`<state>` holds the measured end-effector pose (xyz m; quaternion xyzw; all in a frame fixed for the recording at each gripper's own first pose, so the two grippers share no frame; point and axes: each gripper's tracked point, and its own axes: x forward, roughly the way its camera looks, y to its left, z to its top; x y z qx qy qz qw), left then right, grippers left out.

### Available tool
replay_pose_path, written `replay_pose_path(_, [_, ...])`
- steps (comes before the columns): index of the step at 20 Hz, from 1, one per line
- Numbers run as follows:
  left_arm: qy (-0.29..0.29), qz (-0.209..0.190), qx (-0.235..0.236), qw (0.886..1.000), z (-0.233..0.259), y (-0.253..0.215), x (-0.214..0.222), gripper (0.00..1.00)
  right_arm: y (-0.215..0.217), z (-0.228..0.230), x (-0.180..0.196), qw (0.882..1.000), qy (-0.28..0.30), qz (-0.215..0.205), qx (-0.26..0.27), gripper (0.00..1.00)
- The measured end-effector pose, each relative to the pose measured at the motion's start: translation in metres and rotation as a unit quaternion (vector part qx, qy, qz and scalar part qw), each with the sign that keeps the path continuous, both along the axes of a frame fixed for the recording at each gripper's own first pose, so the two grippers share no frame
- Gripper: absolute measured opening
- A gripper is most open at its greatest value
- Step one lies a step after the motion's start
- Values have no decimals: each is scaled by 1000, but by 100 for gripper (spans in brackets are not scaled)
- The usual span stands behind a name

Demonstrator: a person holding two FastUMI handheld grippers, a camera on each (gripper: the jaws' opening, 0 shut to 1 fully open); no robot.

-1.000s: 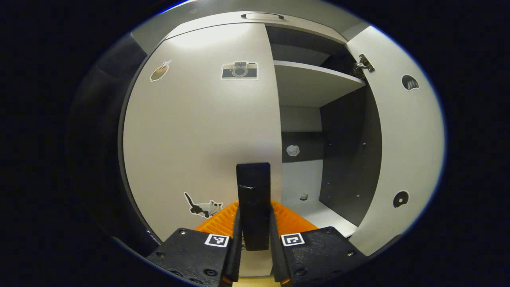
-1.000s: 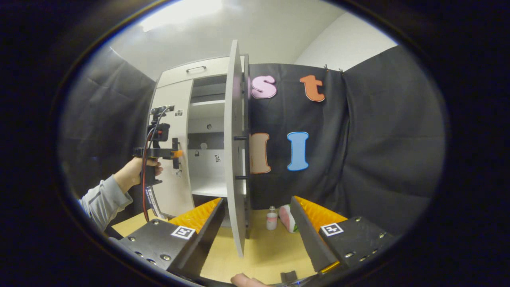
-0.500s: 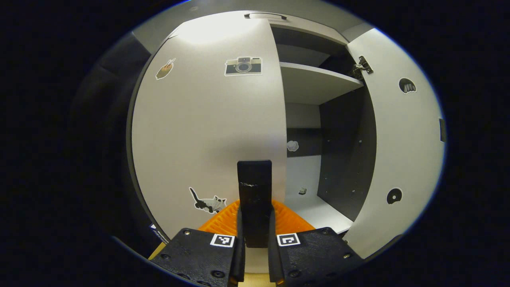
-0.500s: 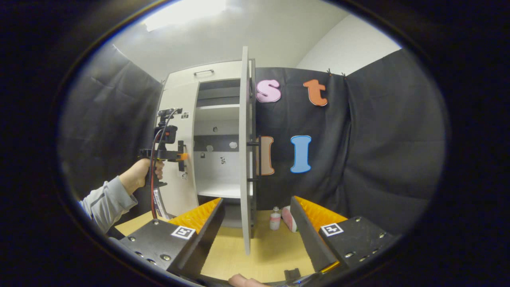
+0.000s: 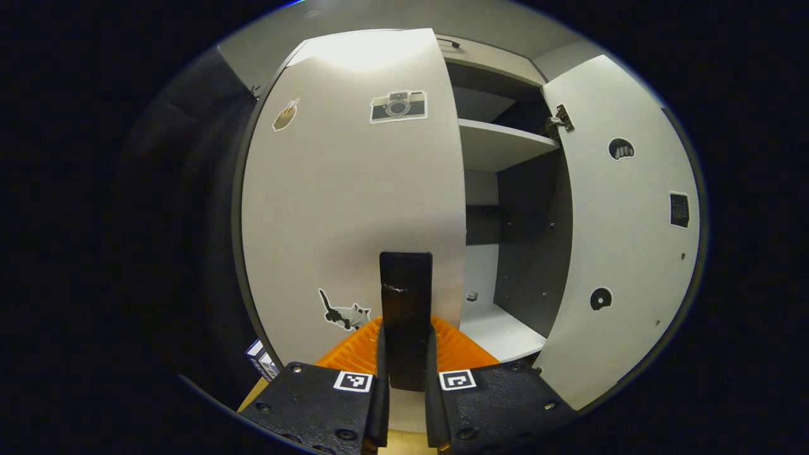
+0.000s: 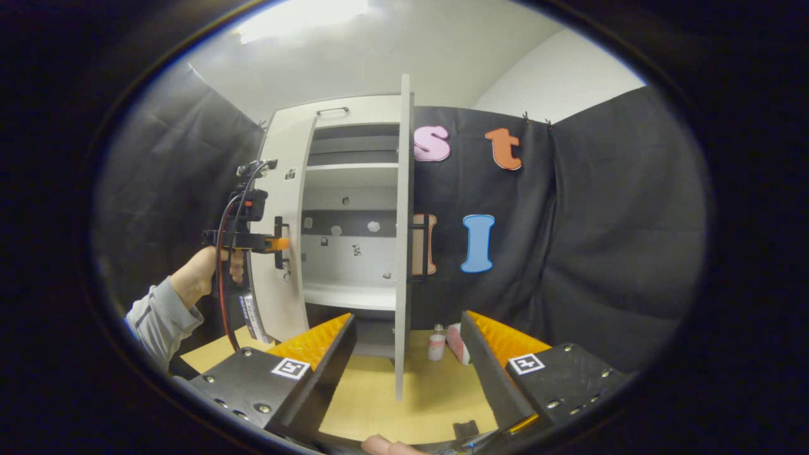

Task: Open the right door of the double-door shoe cabinet with the right hand, and open the left door with the left hand.

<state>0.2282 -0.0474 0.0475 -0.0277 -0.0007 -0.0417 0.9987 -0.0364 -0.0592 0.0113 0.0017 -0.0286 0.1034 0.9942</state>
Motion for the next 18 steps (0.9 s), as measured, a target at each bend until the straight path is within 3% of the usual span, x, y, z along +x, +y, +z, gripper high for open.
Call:
replay_pose_path(2, [2, -1, 2, 1000, 0, 3, -10, 25, 3, 2, -5, 1000, 0, 1, 1, 98])
replay_pose_path(4, [1, -1, 2, 1000, -1, 10, -21, 25, 8, 5, -9, 1000, 0, 2, -1, 98])
replay_pose_path(5, [2, -1, 1, 1000, -2, 13, -26, 24, 10, 6, -10, 1000, 1, 0, -4, 94])
replay_pose_path(6, [2, 0, -1, 1000, -3, 17, -32, 24, 11, 7, -13, 1000, 1, -1, -7, 98])
replay_pose_path(12, [3, 10, 6, 1000, -7, 45, -67, 24, 26, 13, -34, 1000, -9, -5, -19, 98])
replay_pose_path(13, [2, 13, 7, 1000, -7, 51, -72, 22, 29, 13, -38, 1000, -9, -6, -17, 94])
replay_pose_path(14, [3, 14, 7, 1000, -8, 58, -78, 21, 33, 13, -41, 1000, -8, -4, -16, 98])
replay_pose_path(18, [2, 24, 5, 1000, -10, 90, -99, 17, 54, 5, -57, 1000, -10, 4, -19, 99])
